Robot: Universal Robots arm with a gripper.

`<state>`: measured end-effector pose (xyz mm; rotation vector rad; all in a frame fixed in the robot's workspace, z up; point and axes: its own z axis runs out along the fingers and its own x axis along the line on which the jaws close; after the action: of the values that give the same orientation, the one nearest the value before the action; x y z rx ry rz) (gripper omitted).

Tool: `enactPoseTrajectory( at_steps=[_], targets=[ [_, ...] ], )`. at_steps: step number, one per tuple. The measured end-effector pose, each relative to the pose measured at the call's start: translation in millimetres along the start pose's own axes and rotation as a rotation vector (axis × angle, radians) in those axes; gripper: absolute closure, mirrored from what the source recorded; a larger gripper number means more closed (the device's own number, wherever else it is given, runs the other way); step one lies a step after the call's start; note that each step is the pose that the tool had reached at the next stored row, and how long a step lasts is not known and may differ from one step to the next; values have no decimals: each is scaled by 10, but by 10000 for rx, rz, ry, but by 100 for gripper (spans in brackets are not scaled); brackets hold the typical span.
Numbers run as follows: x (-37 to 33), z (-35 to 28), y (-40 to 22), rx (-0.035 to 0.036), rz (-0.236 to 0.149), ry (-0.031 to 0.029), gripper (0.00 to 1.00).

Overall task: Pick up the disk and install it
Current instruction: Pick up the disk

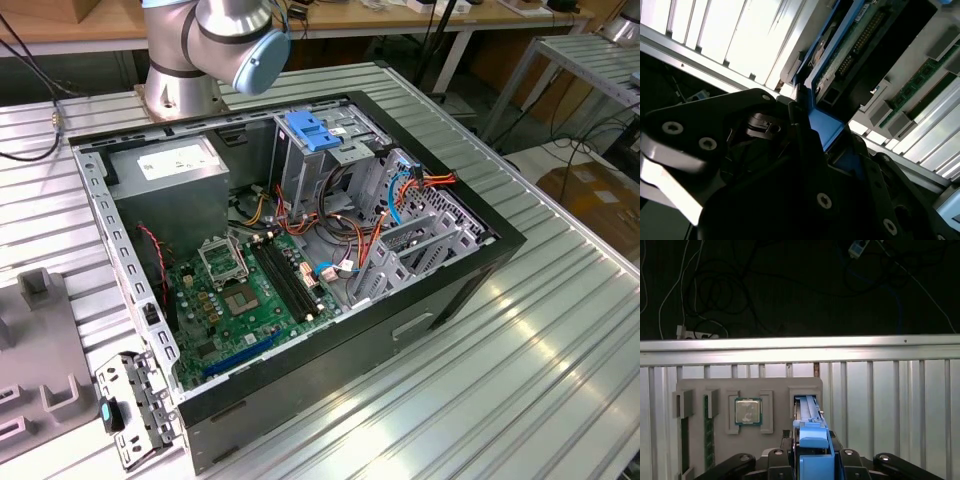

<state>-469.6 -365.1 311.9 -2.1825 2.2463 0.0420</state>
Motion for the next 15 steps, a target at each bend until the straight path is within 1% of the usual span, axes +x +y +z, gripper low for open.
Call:
enactPoseTrajectory(
  at_steps=[2, 4, 6, 11, 15],
  targets=[
    [-1, -37, 0, 0, 0, 0, 63],
    [-3, -118, 2, 0, 0, 0, 63],
    [-5, -181, 3, -1, 0, 0, 63],
    [-7, -291, 4, -1, 0, 2, 63],
    [-7, -299, 4, 0, 0, 7, 63]
  ],
)
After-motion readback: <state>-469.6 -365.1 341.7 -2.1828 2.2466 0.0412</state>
